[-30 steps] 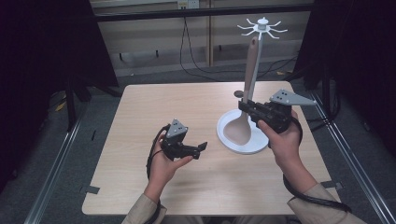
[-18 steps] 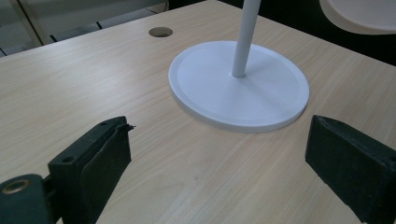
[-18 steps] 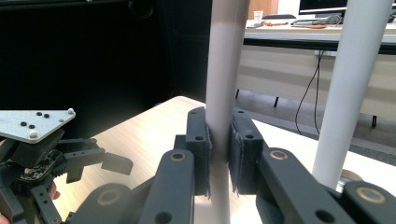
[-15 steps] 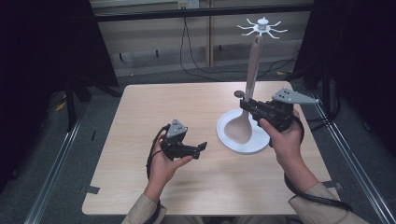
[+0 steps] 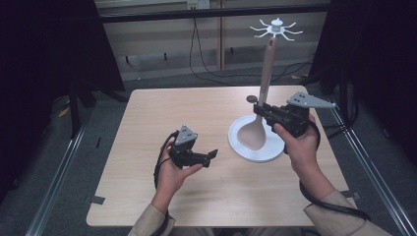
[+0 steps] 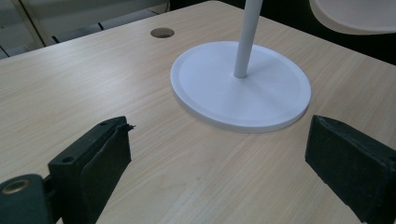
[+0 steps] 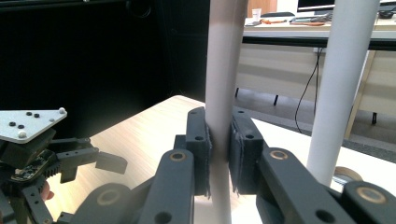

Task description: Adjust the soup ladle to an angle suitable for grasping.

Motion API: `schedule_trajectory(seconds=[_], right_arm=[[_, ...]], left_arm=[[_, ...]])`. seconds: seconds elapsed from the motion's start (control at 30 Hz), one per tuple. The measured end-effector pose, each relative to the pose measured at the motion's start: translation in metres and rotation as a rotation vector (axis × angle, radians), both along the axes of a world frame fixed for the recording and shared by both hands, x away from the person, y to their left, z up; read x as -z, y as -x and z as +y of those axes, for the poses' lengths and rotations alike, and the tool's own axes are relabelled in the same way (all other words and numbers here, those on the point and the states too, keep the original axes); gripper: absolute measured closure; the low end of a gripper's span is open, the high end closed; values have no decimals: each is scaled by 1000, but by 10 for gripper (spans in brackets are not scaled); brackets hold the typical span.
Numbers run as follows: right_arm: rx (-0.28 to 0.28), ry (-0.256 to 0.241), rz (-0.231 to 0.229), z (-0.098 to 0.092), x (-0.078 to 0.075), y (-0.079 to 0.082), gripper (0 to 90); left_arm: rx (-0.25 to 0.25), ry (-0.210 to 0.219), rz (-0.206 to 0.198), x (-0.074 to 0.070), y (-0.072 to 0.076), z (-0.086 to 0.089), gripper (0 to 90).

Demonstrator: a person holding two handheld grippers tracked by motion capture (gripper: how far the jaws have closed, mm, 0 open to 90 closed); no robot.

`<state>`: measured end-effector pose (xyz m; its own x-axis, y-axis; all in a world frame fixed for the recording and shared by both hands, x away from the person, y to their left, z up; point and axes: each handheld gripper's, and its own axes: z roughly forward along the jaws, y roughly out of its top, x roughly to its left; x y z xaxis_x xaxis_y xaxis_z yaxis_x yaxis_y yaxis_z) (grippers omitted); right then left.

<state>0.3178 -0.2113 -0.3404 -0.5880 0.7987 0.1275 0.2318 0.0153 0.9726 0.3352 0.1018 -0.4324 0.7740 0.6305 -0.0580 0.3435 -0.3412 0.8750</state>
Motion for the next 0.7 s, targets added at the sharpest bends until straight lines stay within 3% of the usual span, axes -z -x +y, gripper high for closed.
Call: schedule_trajectory(seconds=[0.7], right_arm=[[34, -23, 11, -13, 3, -10, 776]], left_arm=[[1, -13, 0, 2, -2, 0, 68]])
